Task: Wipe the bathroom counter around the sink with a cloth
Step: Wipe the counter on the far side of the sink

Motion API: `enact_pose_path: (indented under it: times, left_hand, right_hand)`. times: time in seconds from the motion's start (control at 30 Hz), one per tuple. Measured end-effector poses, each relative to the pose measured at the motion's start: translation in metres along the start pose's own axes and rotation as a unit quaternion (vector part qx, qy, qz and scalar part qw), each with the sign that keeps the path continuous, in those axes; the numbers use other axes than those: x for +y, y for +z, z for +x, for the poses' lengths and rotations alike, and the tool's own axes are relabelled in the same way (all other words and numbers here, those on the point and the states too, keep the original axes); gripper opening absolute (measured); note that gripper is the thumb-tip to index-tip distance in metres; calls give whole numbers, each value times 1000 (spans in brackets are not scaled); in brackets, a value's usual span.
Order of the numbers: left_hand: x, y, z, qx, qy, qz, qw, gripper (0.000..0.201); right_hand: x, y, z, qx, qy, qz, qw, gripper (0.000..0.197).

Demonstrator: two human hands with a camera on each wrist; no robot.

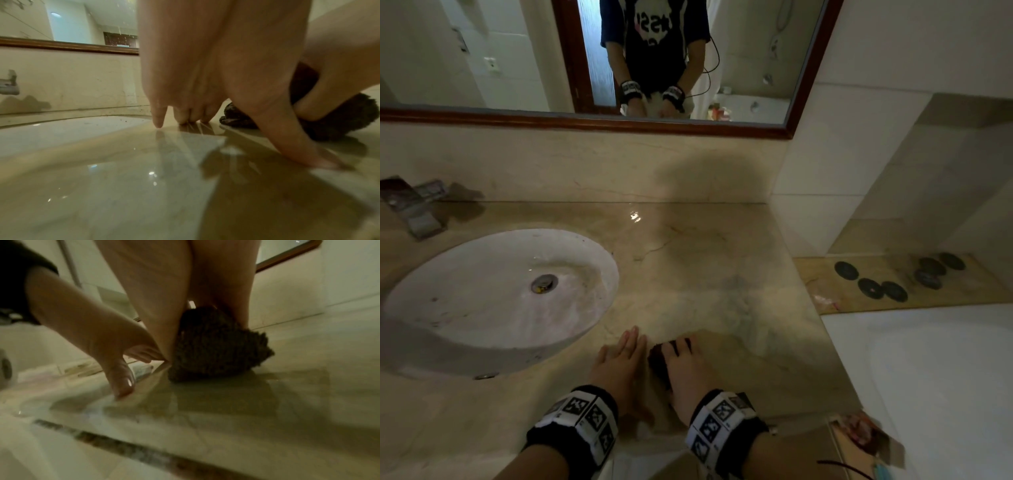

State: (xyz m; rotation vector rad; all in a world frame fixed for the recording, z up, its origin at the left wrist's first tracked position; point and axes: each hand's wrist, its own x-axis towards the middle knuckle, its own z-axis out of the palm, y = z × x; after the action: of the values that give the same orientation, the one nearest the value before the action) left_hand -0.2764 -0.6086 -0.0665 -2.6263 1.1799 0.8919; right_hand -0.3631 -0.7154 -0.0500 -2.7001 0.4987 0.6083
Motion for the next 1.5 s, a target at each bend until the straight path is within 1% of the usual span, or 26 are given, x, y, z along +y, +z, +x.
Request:
enact_pose_path:
  times: [0.1, 0.13, 0.17, 0.23, 0.27, 0.37, 0.43, 0.5, 0.57, 0.63, 0.7, 0.73, 0.8, 0.83, 0.9, 0.93, 0.97, 1.0, 1.03, 1.07, 1.1, 1.2, 1.27, 1.3, 1.4, 1.5]
  left_hand:
    - [-1, 1, 0, 4, 3, -11, 1000, 134]
    - [-2, 1, 0, 5, 4, -15, 1000, 134]
    - [-2, 1, -1, 7, 4, -18, 1000, 134]
    - [-4, 2, -1, 18, 5, -23, 1000, 134]
    - [-4, 3, -2, 22, 7, -25, 999, 134]
    - [-5, 4, -3, 27, 11, -27, 999, 134]
    - [-4, 3, -4, 27, 12, -31, 999, 133]
    - [-4, 2, -5, 27, 13, -34, 999, 132]
    - [-3, 1, -6, 25, 13, -35, 999, 131]
    - [-3, 1, -5, 24, 14, -34, 999, 131]
    - [-4, 1, -5, 21, 15, -35, 999, 131]
    - [-5, 2, -5, 19, 15, -35, 999, 131]
    - [-7, 4, -3, 16, 20, -38, 999, 131]
    - [-8, 5, -2, 17, 25, -38, 999, 131]
    - [-14, 4, -2, 16, 40, -34, 998, 128]
    - [-18, 2, -2, 11, 49, -35, 998, 126]
    - [-25, 2, -4, 3, 56, -35, 998, 124]
    - [-32, 1, -7, 0, 57, -34, 998, 123]
    - [-41, 2, -11, 1, 51, -30, 998, 124]
    - [-51, 2, -16, 5, 38, -29, 999, 125]
    - [-63, 4, -22, 11, 22, -31, 999, 126]
    - [-99, 10, -37, 18, -26, -45, 998, 127]
    - [-122, 11, -45, 14, -45, -67, 997, 129]
    - [-132, 12, -48, 10, -47, -81, 996, 130]
    - [-157, 11, -54, 9, -36, -111, 993, 130]
    - [-175, 4, -59, -11, -21, -138, 990, 120]
  right_hand:
    - [-4, -14, -8, 8, -29, 4, 1000, 46]
    - [-2, -19, -10, 20, -30, 34, 999, 42]
    - [6, -23, -11, 43, -23, 87, 995, 36]
    - [27, -34, -19, 103, -6, 188, 977, 25]
    - [41, -42, -26, 126, 5, 219, 967, 22]
    - [92, -65, -50, 193, 73, 256, 944, 28]
    - [131, -73, -64, 240, 124, 232, 935, 40]
    - [165, -68, -74, 242, 186, 201, 931, 50]
    - [191, -53, -83, 222, 220, 193, 930, 50]
    - [205, -34, -90, 200, 206, 187, 940, 50]
    - [215, -12, -90, 155, 160, 186, 957, 56]
    - [218, -4, -89, 132, 151, 175, 964, 57]
    - [223, 5, -84, 119, 168, 170, 964, 48]
    - [224, 6, -81, 121, 173, 187, 960, 48]
    - [231, 18, -73, 163, 151, 196, 955, 70]
    - [230, 23, -73, 181, 130, 188, 957, 66]
    - [230, 30, -72, 186, 96, 171, 963, 52]
    - [225, 36, -72, 200, 80, 135, 967, 46]
    - [219, 40, -69, 194, 73, 120, 971, 44]
    - [207, 44, -67, 184, 69, 114, 974, 44]
    - [194, 52, -62, 203, 64, 108, 971, 46]
    - [135, 69, -49, 204, 76, 100, 971, 53]
    - [92, 79, -36, 208, 93, 61, 972, 44]
    - [70, 80, -28, 205, 98, 50, 973, 42]
    - [4, 72, -1, 204, 99, 15, 974, 51]
    - [-56, 59, 27, 205, 109, 18, 973, 49]
